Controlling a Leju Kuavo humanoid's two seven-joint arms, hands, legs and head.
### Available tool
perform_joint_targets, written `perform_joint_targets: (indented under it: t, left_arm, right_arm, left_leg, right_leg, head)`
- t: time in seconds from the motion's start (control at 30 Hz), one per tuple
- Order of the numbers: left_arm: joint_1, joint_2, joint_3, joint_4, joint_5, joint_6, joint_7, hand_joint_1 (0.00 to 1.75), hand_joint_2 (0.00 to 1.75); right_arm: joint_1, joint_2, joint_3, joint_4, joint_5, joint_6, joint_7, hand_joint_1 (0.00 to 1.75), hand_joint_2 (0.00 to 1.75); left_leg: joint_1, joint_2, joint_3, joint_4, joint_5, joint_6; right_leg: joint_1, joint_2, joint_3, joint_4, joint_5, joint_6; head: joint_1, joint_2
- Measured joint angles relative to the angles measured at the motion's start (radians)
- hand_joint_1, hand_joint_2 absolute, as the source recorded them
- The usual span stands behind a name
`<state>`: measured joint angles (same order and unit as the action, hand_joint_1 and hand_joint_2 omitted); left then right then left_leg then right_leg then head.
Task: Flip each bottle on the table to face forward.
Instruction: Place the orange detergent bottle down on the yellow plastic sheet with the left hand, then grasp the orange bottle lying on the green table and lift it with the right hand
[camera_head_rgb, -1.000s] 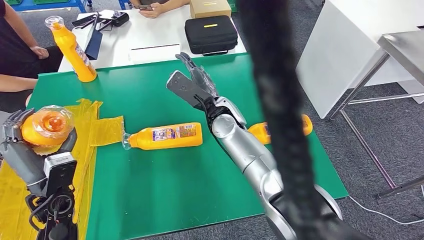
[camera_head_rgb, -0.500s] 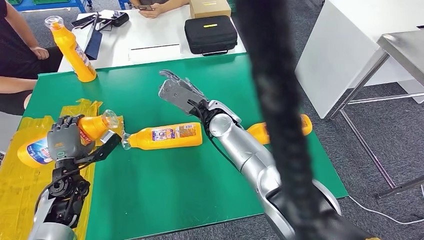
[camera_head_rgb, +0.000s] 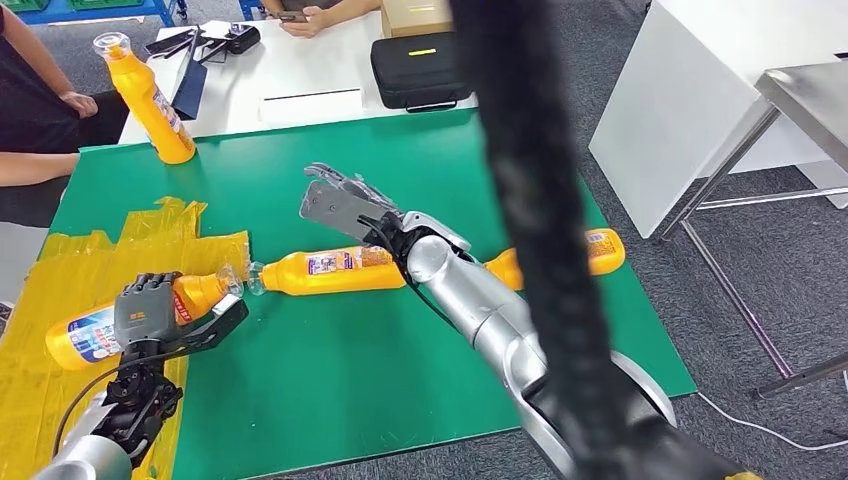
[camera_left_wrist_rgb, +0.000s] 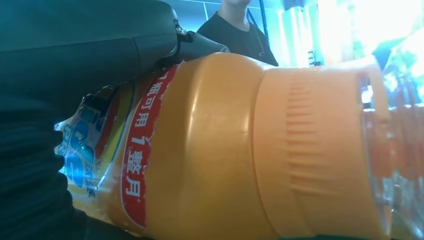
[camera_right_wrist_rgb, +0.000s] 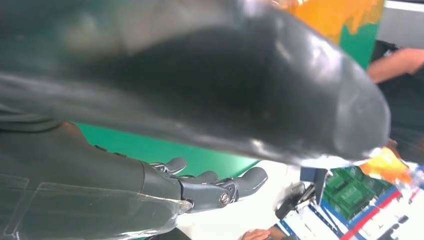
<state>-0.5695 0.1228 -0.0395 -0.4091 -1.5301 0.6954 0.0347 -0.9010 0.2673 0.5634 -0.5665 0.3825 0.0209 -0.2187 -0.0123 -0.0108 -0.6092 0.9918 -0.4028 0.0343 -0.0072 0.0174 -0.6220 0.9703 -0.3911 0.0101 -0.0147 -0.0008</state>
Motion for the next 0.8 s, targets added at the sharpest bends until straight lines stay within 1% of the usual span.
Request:
perform_joint_targets:
  t: [0.13, 0.17, 0.27, 0.3, 0.43, 0.53, 0.67, 0.8]
  left_arm:
    - [-0.024, 0.004, -0.002, 0.037, 0.015, -0.03, -0.001, 1.69, 1.75]
    - [-0.029, 0.004, -0.002, 0.044, 0.017, -0.032, -0.001, 1.28, 1.31]
    - [-0.036, 0.005, -0.002, 0.058, 0.019, -0.034, 0.0, 0.01, 0.0]
    - [-0.038, 0.006, -0.002, 0.062, 0.019, -0.035, 0.001, 0.0, 0.0]
    - [-0.044, 0.009, -0.002, 0.069, 0.03, -0.047, 0.004, 0.0, 0.0]
    - [-0.044, 0.009, 0.0, 0.073, 0.048, -0.047, -0.02, 0.0, 0.0]
    - [-0.044, 0.007, 0.008, 0.075, 0.094, -0.027, -0.089, 0.0, 0.0]
    - [-0.045, -0.001, 0.042, 0.075, 0.194, -0.021, -0.196, 0.0, 0.0]
  right_arm:
    - [-0.003, 0.002, 0.039, 0.027, 0.046, -0.001, 0.051, 0.0, 0.0]
    - [-0.004, 0.002, 0.046, 0.031, 0.049, -0.001, 0.055, 0.0, 0.0]
    - [-0.007, 0.004, 0.06, 0.044, 0.053, -0.001, 0.061, 0.0, 1.31]
    - [-0.008, 0.004, 0.063, 0.048, 0.06, -0.001, 0.068, 0.0, 1.75]
    - [-0.018, 0.01, 0.102, 0.076, 0.128, 0.022, 0.152, 0.0, 1.75]
    - [-0.019, 0.018, 0.142, 0.105, 0.174, 0.03, 0.203, 0.0, 1.75]
    - [-0.019, 0.025, 0.182, 0.145, 0.216, 0.024, 0.262, 0.0, 1.75]
    - [-0.016, 0.028, 0.217, 0.18, 0.26, 0.016, 0.316, 0.0, 1.75]
  left_leg:
    - [0.0, 0.0, 0.002, 0.0, 0.0, 0.0]
    - [0.0, 0.0, 0.002, 0.0, 0.0, -0.001]
    - [0.0, 0.0, 0.003, 0.0, 0.001, -0.002]
    - [0.0, 0.0, 0.003, 0.0, 0.001, -0.002]
    - [0.0, 0.0, 0.004, 0.0, 0.001, -0.002]
    - [0.0, 0.0, 0.004, 0.0, 0.002, -0.002]
    - [0.0, 0.0, 0.004, 0.0, 0.002, -0.003]
    - [0.0, -0.001, 0.004, 0.0, 0.002, -0.003]
  right_leg:
    - [0.0, 0.0, 0.001, 0.0, 0.0, 0.0]
    - [0.0, 0.0, 0.001, 0.0, 0.0, 0.0]
    - [0.0, 0.0, 0.002, 0.001, 0.0, -0.001]
    - [0.0, 0.0, 0.002, 0.001, 0.0, -0.001]
    - [0.0, -0.001, 0.003, 0.002, 0.0, -0.001]
    - [0.0, -0.001, 0.003, 0.002, 0.0, -0.001]
    - [0.0, -0.001, 0.003, 0.002, 0.0, -0.001]
    - [0.0, -0.001, 0.003, 0.002, 0.0, -0.001]
  head:
    - [0.0, 0.0]
    - [0.0, 0.0]
    - [0.0, 0.0]
    - [0.0, 0.0]
    - [0.0, 0.0]
    - [0.0, 0.0]
    - [0.0, 0.0]
    - [0.0, 0.0]
